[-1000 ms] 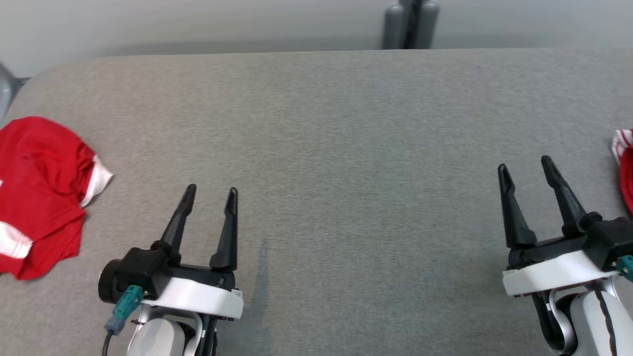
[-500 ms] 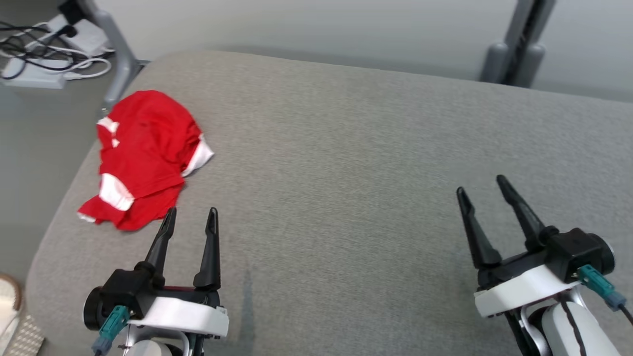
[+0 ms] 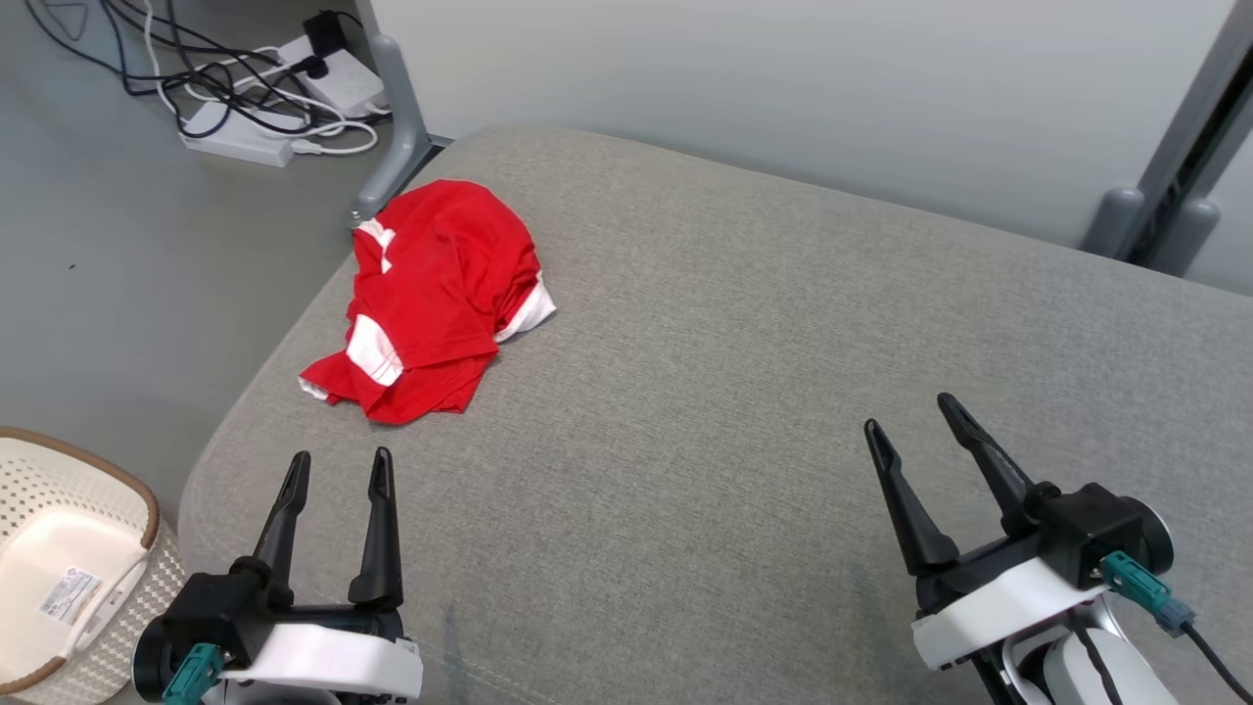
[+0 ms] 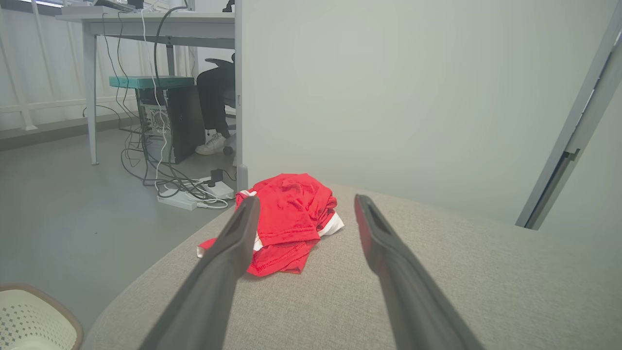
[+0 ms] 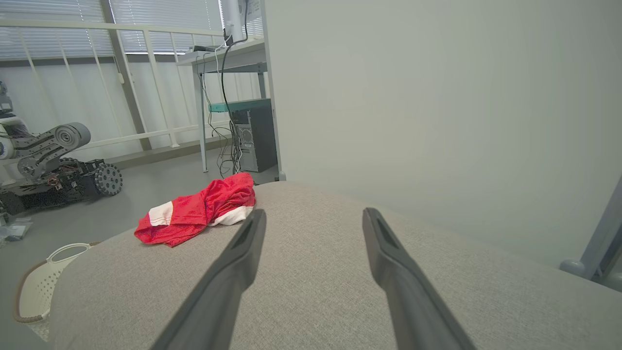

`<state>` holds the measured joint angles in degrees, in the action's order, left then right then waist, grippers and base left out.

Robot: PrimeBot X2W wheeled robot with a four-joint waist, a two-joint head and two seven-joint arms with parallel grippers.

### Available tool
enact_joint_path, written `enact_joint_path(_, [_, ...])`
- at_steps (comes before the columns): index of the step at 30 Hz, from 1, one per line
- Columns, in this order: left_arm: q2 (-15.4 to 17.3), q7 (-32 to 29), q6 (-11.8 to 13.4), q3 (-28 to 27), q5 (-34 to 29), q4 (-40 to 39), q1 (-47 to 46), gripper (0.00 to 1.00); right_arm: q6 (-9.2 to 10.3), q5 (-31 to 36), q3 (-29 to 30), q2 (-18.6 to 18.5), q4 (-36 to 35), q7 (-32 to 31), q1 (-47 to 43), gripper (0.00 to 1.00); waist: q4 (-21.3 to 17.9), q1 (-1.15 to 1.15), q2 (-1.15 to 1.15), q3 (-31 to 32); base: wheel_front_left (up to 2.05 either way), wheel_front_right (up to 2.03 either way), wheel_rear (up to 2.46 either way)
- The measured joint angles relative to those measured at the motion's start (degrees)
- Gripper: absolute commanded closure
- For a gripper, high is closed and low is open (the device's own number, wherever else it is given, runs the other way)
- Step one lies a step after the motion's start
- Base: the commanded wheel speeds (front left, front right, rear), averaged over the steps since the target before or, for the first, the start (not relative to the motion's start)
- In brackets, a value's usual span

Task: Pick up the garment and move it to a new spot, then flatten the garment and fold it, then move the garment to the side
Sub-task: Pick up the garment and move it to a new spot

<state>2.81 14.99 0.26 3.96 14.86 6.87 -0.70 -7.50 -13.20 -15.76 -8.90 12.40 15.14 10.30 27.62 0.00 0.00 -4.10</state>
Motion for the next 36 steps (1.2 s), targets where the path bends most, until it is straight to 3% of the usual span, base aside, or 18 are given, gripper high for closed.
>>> enact_joint_path(23, [0.0, 0.0, 0.8, -0.5, 1.2, -1.0, 1.1, 0.0, -0.01, -0.9, -1.7, -0.7, 0.9, 0.0, 0.8, 0.0, 1.4, 0.0, 0.0, -0.7, 0.0, 0.0, 0.0])
enact_joint_path(36, [0.0, 0.0, 3.0, -1.9, 2.2, 7.5, -7.3, 0.0, 0.0, 0.1, -1.6, -4.7, -3.9, -1.6, 3.9, 0.0, -2.1, 0.0, 0.0, -8.8, 0.0, 0.0, 0.0])
